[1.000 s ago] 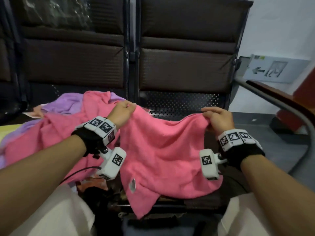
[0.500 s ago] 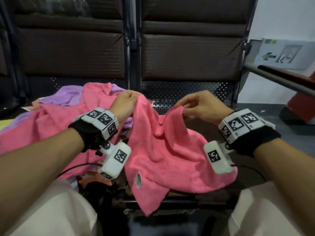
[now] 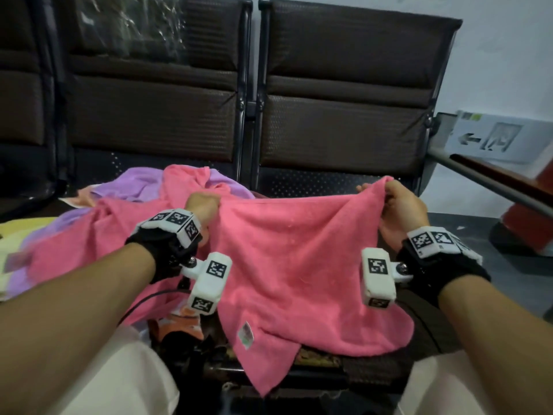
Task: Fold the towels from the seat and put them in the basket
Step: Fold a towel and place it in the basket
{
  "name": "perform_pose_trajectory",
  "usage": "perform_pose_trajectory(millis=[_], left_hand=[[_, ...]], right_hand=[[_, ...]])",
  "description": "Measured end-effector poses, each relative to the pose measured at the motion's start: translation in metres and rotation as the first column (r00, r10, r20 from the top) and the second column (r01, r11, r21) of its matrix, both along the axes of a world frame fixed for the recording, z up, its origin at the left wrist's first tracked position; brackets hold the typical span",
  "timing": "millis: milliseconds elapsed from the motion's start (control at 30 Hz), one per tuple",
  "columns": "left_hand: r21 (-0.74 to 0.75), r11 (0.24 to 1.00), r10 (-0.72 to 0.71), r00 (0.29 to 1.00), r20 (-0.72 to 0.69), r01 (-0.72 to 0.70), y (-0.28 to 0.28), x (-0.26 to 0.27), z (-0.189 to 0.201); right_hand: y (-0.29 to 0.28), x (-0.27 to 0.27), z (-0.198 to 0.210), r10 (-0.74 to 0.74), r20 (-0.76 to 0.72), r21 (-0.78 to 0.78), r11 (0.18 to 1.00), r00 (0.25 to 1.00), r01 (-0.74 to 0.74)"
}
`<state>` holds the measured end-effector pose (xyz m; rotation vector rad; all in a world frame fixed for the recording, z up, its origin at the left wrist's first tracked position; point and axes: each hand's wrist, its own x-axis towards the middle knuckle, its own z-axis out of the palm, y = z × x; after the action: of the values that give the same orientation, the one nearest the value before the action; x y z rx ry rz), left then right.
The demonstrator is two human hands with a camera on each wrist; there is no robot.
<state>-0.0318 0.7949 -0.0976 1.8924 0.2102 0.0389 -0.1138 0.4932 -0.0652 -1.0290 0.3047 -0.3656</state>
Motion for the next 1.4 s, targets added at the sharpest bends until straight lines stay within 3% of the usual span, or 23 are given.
perform_pose_trajectory(millis=[100, 167, 300, 400, 500, 667, 767, 933, 1033, 1133, 1167, 1200, 1300, 1333, 1367, 1400], left_hand=[[-0.111, 0.993, -0.021, 0.998, 0.051, 0.026, -0.013, -0.011, 0.005], [-0.246, 0.967, -0.050, 0.995, 0.091, 0.071, -0.023, -0.018, 0.009], [-0.215, 0.950, -0.198, 0.969, 0.146, 0.226, -0.042, -0.031, 0.012], [-0.178, 0.919, -0.334, 0.935, 0.124, 0.352, -0.050, -0.041, 0.011], [-0.185, 0.868, -0.449, 0.888, 0.104, 0.461, -0.053, -0.048, 0.009], [-0.246, 0.793, -0.560, 0.826, 0.065, 0.557, -0.057, -0.054, 0.008], [-0.254, 0.790, -0.567, 0.822, 0.043, 0.558, -0.059, -0.056, 0.008], [-0.309, 0.773, -0.573, 0.819, 0.034, 0.554, -0.060, -0.058, 0.008], [-0.170, 0.793, -0.583, 0.810, 0.066, 0.585, -0.059, -0.058, 0.007], [0.000, 0.809, -0.581, 0.799, 0.154, 0.588, -0.055, -0.059, 0.011], [0.040, 0.812, -0.578, 0.793, 0.192, 0.582, -0.052, -0.059, 0.013], [0.081, 0.816, -0.574, 0.786, 0.228, 0.572, -0.049, -0.059, 0.017], [0.242, 0.799, -0.601, 0.736, 0.313, 0.550, -0.039, -0.059, 0.025], [0.325, 0.778, -0.626, 0.708, 0.326, 0.538, -0.036, -0.060, 0.026], [0.418, 0.751, -0.650, 0.685, 0.329, 0.512, -0.034, -0.060, 0.027], [0.499, 0.728, -0.662, 0.673, 0.331, 0.470, -0.032, -0.060, 0.027]], right_hand=[[0.008, -0.002, 0.003, 0.063, 0.031, -0.267, 0.962, 0.998, -0.052], [0.015, -0.004, 0.007, 0.201, 0.062, -0.372, 0.914, 0.978, -0.164], [0.032, -0.005, 0.008, 0.388, 0.100, -0.726, 0.658, 0.916, -0.199], [0.045, 0.000, -0.002, 0.453, -0.001, -0.820, 0.510, 0.892, -0.260], [0.053, 0.004, -0.014, 0.428, -0.147, -0.898, 0.321, 0.892, -0.302], [0.068, 0.009, -0.018, 0.439, -0.150, -0.922, 0.262, 0.886, -0.286], [0.071, 0.009, -0.019, 0.378, -0.181, -0.947, 0.181, 0.908, -0.264], [0.071, 0.007, -0.019, 0.333, -0.186, -0.957, 0.152, 0.924, -0.248], [0.071, 0.005, -0.019, 0.331, -0.196, -0.952, 0.162, 0.923, -0.261], [0.068, 0.002, -0.016, 0.418, -0.256, -0.898, 0.231, 0.872, -0.374], [0.064, 0.001, -0.015, 0.443, -0.293, -0.890, 0.197, 0.847, -0.411], [0.059, 0.000, -0.014, 0.444, -0.345, -0.897, 0.104, 0.827, -0.430], [0.043, -0.004, -0.012, 0.232, -0.488, -0.833, -0.414, 0.842, -0.368], [0.040, -0.006, -0.011, 0.158, -0.462, -0.792, -0.517, 0.873, -0.325], [0.038, -0.006, -0.008, 0.125, -0.406, -0.790, -0.547, 0.905, -0.279], [0.037, -0.007, -0.004, 0.117, -0.331, -0.822, -0.522, 0.936, -0.226]])
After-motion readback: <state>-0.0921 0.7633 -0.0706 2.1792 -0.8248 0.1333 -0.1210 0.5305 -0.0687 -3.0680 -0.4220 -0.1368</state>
